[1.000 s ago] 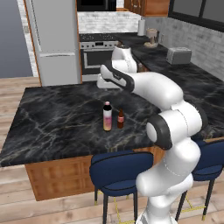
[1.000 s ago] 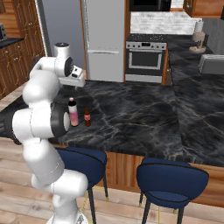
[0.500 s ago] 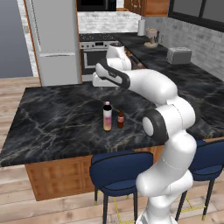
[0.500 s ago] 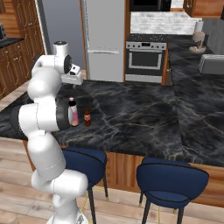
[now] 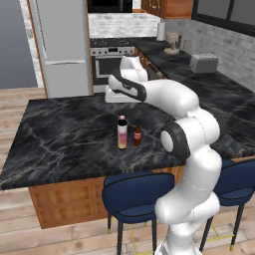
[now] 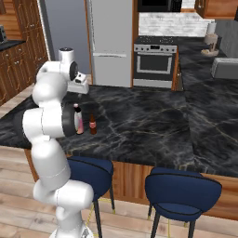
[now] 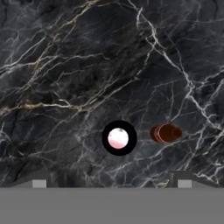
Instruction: Place the large bottle from the dining counter next to the other large bottle outside the sink, and place the small bottle from the dining counter next to the other small bottle inside the sink.
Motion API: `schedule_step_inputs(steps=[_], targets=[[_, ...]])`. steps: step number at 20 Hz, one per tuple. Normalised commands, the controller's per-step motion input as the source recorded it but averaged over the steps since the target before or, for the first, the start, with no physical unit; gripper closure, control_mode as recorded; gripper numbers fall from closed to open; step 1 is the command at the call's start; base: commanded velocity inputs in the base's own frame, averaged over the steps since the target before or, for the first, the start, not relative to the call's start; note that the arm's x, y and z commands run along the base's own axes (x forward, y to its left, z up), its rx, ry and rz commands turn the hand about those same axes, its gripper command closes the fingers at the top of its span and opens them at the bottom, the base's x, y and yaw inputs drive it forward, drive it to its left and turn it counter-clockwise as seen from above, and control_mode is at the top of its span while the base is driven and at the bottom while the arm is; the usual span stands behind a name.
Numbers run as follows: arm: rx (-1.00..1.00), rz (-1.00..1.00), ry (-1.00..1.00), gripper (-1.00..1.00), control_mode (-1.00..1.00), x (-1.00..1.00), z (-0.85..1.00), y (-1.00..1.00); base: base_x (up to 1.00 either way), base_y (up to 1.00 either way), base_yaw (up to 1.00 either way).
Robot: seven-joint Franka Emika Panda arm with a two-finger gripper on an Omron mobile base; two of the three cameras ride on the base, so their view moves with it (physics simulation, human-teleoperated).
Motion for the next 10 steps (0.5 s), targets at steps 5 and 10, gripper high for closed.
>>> schedule_step_inputs(steps=[5,10], targets=[[0.0,0.0,0.0,-1.0,-1.0,0.03,-0.45,0.0,0.0,0.0,0.0],[0.0,0.0,0.0,-1.0,-1.0,0.09,-0.45,0.0,0.0,0.0,0.0]])
